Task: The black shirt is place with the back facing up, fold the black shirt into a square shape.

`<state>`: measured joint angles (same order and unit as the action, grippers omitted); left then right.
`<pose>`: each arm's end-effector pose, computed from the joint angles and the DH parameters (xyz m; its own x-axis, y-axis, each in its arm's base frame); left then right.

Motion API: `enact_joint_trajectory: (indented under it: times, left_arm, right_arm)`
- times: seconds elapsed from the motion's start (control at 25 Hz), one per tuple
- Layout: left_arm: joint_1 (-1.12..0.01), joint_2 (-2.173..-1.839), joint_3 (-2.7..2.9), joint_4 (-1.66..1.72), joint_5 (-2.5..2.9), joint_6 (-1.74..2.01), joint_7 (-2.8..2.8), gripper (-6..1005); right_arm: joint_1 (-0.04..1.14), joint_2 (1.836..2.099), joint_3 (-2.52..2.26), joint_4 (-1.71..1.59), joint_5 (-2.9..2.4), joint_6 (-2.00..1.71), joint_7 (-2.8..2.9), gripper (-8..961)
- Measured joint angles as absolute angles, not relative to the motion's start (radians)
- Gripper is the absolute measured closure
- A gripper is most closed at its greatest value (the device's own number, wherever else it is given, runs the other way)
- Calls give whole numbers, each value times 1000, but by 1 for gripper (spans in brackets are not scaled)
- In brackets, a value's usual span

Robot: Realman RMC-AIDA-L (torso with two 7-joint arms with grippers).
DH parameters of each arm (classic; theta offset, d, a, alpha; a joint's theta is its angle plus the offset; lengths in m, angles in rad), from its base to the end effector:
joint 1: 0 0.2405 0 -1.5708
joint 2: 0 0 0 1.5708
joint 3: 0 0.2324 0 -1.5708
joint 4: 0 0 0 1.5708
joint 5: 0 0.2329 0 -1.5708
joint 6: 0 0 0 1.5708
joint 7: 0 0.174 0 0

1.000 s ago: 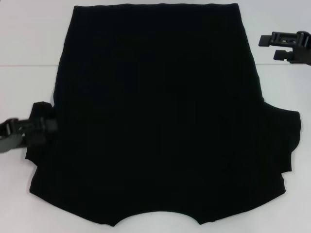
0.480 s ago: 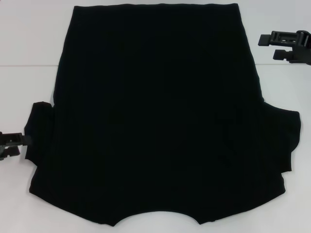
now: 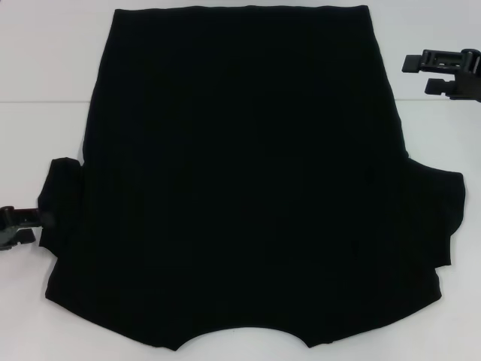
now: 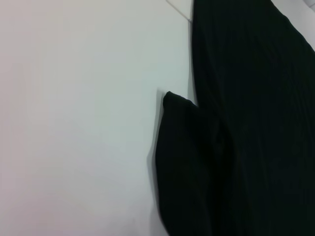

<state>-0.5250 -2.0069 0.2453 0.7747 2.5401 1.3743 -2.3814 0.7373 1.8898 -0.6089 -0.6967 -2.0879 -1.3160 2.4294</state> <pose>-0.3736 0.3488 0.0747 -0.0399 0.8114 0.5832 0.9906 0.1088 -0.0835 0.2279 0.4570 0.0934 0.2013 -0.7471 -0.6335 -0.9621 -0.2723 0.0155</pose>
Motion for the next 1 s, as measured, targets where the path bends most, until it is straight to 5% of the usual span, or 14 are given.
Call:
enact_joint_trajectory:
  times: [0.44, 0.88, 1.0]
  left_arm:
    - [-549, -2013, 315, 745, 2541, 1313, -2410, 438]
    - [-552, -2011, 314, 744, 2538, 1314, -2431, 587]
    - [-552, -2011, 315, 744, 2538, 1314, -2431, 727]
  right_arm:
    - [730, 1890, -603, -697, -2084, -1318, 2430, 69]
    - [727, 1889, -579, -700, -2083, -1329, 2430, 69]
    - [727, 1888, -577, -700, -2083, -1329, 2430, 68]
